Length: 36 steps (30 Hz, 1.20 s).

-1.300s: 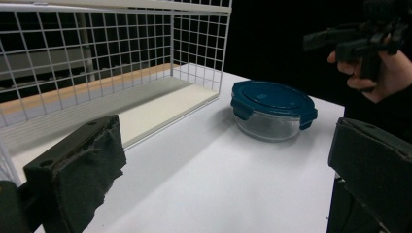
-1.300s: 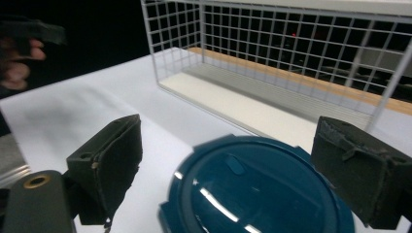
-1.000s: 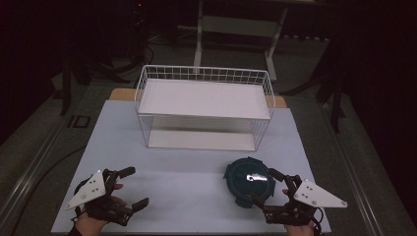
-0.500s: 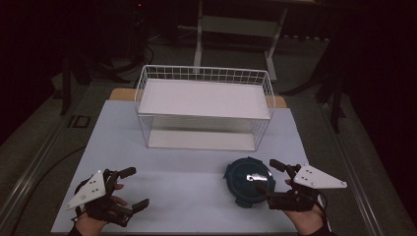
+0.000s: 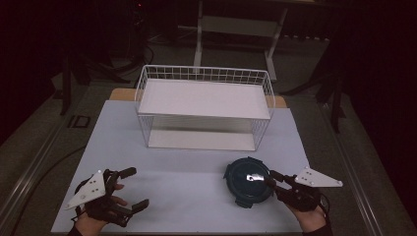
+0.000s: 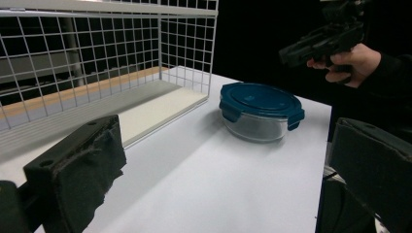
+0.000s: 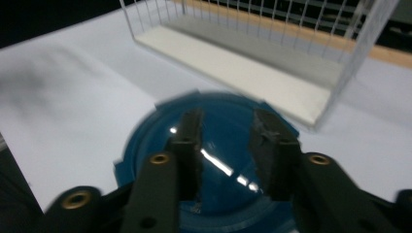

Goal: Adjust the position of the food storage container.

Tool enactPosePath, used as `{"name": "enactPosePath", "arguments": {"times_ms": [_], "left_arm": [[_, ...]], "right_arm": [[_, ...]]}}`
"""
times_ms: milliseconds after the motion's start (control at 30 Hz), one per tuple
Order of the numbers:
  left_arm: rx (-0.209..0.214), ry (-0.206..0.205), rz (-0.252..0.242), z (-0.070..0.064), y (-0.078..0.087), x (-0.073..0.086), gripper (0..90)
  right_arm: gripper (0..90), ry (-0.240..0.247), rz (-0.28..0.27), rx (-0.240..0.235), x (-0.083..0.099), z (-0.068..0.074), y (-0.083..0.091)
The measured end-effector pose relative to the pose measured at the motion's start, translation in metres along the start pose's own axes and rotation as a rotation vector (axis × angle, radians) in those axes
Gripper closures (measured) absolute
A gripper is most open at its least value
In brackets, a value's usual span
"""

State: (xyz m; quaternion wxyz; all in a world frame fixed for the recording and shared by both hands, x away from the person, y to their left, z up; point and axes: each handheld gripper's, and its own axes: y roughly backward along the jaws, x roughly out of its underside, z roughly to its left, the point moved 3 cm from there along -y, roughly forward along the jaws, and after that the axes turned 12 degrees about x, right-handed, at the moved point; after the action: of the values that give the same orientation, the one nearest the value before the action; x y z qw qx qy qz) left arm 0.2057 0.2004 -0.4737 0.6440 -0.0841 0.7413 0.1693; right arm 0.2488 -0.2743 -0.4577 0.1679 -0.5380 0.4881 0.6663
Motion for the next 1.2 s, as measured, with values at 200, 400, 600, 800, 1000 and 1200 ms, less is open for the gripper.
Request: {"name": "enactPosePath", "arguments": {"times_ms": [200, 400, 600, 800, 1000, 1200], "left_arm": [[0.0, 0.002, 0.004, 0.0, -0.001, 0.0, 0.0], [0.001, 0.0, 0.009, 0.0, -0.001, 0.001, 0.0], [0.003, -0.004, 0.014, 0.0, -0.002, 0.001, 0.0], [0.003, -0.003, 0.013, 0.0, -0.002, 0.001, 0.0], [0.005, -0.001, 0.014, 0.0, -0.002, 0.002, 0.0], [0.009, -0.002, 0.02, 0.0, -0.004, 0.002, 0.0]], "right_arm": [[76.3, -0.017, 0.058, 0.023, 0.022, -0.011, -0.004], [86.5, -0.015, 0.101, 0.035, 0.037, -0.02, -0.004], [89.7, -0.02, 0.135, 0.071, 0.051, -0.029, -0.004], [89.8, -0.038, 0.169, 0.065, 0.062, -0.032, -0.009], [90.0, -0.046, 0.162, 0.056, 0.063, -0.033, -0.013], [90.0, -0.044, 0.167, 0.064, 0.059, -0.032, -0.02]]}}
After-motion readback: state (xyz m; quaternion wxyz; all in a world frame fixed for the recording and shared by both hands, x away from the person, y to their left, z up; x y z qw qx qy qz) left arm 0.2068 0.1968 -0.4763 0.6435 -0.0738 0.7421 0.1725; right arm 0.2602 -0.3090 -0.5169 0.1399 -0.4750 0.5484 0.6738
